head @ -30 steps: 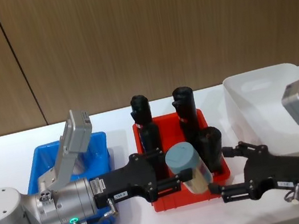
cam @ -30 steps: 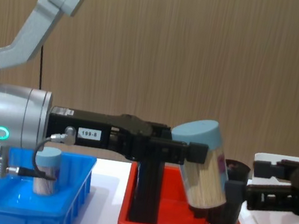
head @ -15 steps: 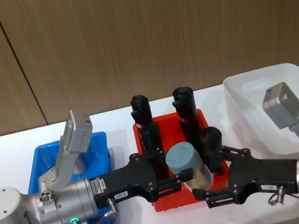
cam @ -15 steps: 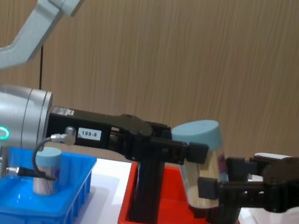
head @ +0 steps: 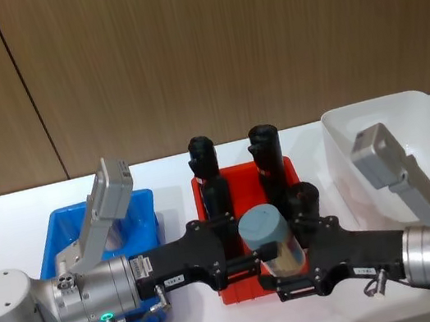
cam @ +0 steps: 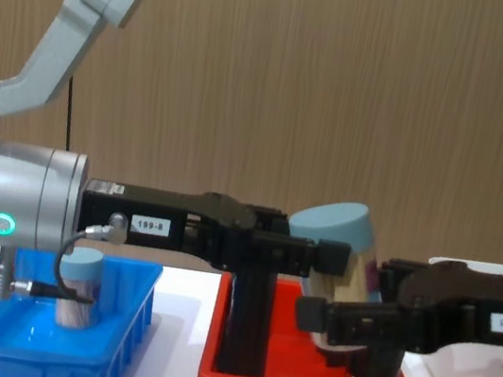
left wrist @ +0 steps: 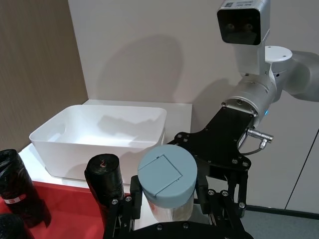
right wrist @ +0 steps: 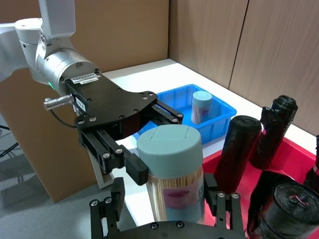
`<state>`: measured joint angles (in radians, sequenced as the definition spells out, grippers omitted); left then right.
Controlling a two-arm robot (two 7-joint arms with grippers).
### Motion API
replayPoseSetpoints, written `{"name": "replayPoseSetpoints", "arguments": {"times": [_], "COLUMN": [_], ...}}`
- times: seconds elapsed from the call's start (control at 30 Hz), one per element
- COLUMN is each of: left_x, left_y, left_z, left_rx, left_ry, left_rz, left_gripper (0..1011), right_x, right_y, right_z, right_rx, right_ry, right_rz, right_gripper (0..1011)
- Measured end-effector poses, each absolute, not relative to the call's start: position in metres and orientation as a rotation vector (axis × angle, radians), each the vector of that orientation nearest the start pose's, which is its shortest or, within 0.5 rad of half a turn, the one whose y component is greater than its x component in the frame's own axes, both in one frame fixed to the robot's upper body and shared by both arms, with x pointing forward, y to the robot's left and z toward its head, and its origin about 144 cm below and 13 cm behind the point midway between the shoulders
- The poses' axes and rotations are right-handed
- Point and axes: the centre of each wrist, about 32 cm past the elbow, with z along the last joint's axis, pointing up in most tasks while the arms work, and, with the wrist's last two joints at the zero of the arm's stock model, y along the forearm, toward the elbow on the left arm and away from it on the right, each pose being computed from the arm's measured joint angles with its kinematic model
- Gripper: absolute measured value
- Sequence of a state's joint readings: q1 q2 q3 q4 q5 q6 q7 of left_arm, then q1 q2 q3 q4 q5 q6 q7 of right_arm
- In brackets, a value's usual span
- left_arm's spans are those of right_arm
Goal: Pick the cotton swabs from the blue box and place them into the white box.
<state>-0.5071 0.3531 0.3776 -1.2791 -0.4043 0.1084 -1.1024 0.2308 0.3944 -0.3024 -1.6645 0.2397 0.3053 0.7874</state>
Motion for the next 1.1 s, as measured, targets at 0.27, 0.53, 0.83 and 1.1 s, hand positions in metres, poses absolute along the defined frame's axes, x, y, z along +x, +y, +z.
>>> {"name": "replayPoseSetpoints", "arguments": {"times": [0.27, 0.53, 0.83, 1.1], "left_x": [0.582, 0.582, 0.582, 0.582], "left_y": [0.254, 0.254, 0.254, 0.254], "left_z": [1.226, 1.226, 1.226, 1.226], "left_rx": [0.077, 0.077, 0.076, 0.076], "left_ry": [-0.009, -0.009, -0.009, -0.009], "left_rz": [0.241, 0.24, 0.24, 0.24], "left_gripper": [652, 652, 652, 652], "right_x": [0.507, 0.509, 0.511, 0.511], "right_y": [-0.234, -0.23, -0.229, -0.23], "right_z": [1.23, 1.23, 1.23, 1.229], "right_rx": [-0.238, -0.237, -0.231, -0.221], "right_ry": [-0.02, -0.025, -0.024, -0.018], "right_rz": [-0.503, -0.498, -0.495, -0.496], "right_gripper": [829, 774, 714, 687]}}
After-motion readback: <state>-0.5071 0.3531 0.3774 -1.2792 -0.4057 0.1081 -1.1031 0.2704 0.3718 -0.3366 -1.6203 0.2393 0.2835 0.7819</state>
